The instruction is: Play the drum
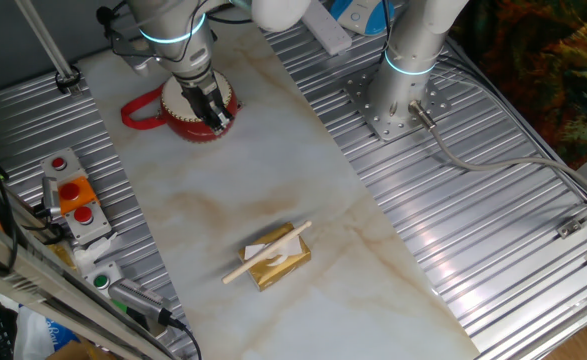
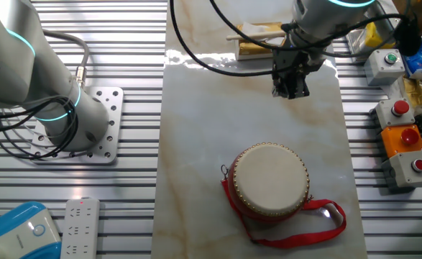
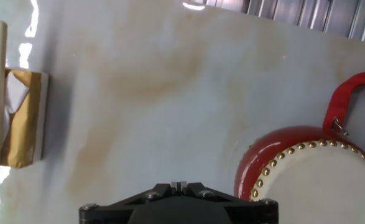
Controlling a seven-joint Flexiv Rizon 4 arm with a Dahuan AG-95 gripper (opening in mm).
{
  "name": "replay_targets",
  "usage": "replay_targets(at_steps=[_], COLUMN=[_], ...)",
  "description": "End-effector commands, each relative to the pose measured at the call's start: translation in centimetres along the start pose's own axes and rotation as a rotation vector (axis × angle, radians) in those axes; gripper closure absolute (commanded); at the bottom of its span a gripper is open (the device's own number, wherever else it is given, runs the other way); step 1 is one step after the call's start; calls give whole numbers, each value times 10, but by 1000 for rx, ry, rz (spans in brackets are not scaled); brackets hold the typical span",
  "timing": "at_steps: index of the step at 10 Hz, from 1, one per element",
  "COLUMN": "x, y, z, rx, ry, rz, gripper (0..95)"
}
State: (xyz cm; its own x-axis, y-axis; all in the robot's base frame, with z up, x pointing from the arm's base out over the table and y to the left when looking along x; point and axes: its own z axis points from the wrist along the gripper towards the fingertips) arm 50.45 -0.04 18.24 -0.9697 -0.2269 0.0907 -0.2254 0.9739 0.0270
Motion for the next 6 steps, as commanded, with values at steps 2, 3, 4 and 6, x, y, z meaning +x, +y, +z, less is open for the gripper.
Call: replay_targets(at_steps=[2,3,4,6], x=[-3,-5,-9,-19], y=[6,10,17,30], z=[-4,-7,-8,-7], rx=[4,2,4,8], ry=[-5,-4,-1,0], rz=[8,22,38,54], gripper=[950,950,950,950])
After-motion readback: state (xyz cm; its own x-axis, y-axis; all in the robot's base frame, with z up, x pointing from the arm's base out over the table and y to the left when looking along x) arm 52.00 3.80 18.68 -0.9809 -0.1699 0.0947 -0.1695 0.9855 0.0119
